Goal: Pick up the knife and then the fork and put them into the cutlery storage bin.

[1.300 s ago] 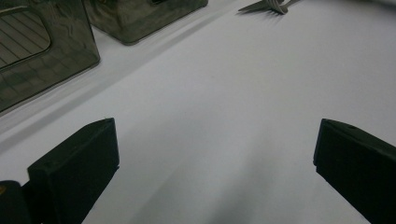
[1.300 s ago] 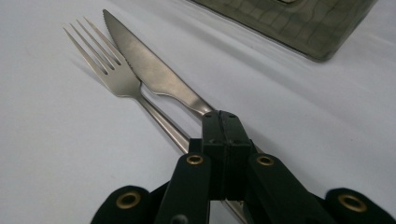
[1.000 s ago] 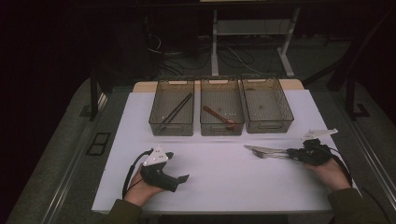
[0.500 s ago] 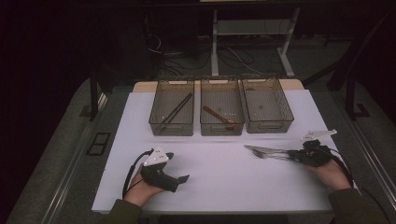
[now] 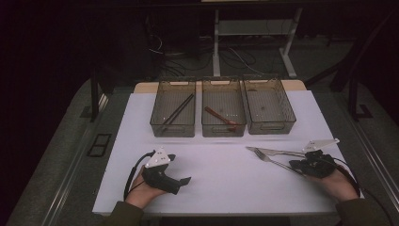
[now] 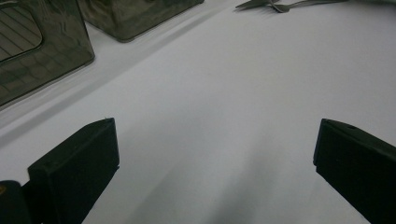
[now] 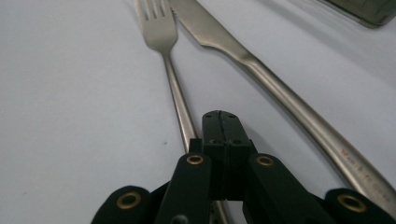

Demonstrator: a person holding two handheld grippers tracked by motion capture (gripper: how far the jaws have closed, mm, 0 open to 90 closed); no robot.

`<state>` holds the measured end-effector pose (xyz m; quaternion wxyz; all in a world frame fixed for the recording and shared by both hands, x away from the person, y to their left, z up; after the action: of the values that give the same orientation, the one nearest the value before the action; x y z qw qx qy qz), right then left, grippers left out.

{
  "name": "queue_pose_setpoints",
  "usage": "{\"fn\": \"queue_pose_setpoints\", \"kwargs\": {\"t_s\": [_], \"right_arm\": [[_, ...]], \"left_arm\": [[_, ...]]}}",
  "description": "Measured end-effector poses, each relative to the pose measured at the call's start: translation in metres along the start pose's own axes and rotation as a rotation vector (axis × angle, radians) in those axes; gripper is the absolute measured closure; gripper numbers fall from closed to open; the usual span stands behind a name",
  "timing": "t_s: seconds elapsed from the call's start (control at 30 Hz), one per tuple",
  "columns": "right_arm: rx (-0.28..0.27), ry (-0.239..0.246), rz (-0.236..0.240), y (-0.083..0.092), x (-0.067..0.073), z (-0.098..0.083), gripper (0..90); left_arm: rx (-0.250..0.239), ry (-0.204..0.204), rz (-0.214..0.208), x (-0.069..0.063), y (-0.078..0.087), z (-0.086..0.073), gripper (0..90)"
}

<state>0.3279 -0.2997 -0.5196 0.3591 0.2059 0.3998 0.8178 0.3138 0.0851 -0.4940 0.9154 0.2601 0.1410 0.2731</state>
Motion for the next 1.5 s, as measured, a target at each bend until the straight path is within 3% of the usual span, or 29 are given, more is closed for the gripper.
{"fn": "queue_pose_setpoints", "kwargs": {"t_s": [0.37, 0.47, 0.67, 0.87, 1.2, 1.5], "right_arm": [[-0.019, 0.012, 0.026, 0.009, 0.008, -0.001, 88.6], [-0.006, 0.012, 0.067, 0.013, 0.011, 0.003, 79.7], [0.046, 0.048, 0.084, 0.017, 0.011, 0.014, 68.3], [0.139, 0.122, 0.074, 0.010, 0.010, 0.027, 67.7], [0.319, 0.227, 0.119, -0.013, 0.016, 0.042, 69.8], [0.444, 0.249, 0.121, -0.027, 0.017, 0.038, 75.7]], "left_arm": [[0.002, -0.003, -0.002, 0.000, 0.000, 0.000, 0.0], [0.007, -0.003, -0.003, 0.000, -0.001, -0.001, 0.0], [0.011, -0.003, -0.007, -0.001, -0.002, -0.001, 0.0], [0.012, -0.003, -0.006, -0.001, -0.002, -0.002, 0.0], [0.011, -0.005, -0.006, -0.001, 0.000, -0.003, 0.0], [0.011, -0.001, -0.005, -0.001, 0.001, -0.003, 0.0]]}}
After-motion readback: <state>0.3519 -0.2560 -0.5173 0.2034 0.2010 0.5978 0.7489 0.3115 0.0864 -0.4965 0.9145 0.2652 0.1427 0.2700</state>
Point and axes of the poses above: each handheld gripper's, and its own axes: y roughly backward along the jaws, z roughly out of its top, x roughly to its left, the point moved 10 cm from there along -y, roughly forward along the jaws, and after that the axes turned 1 degree about y, right-handed, at the moved point
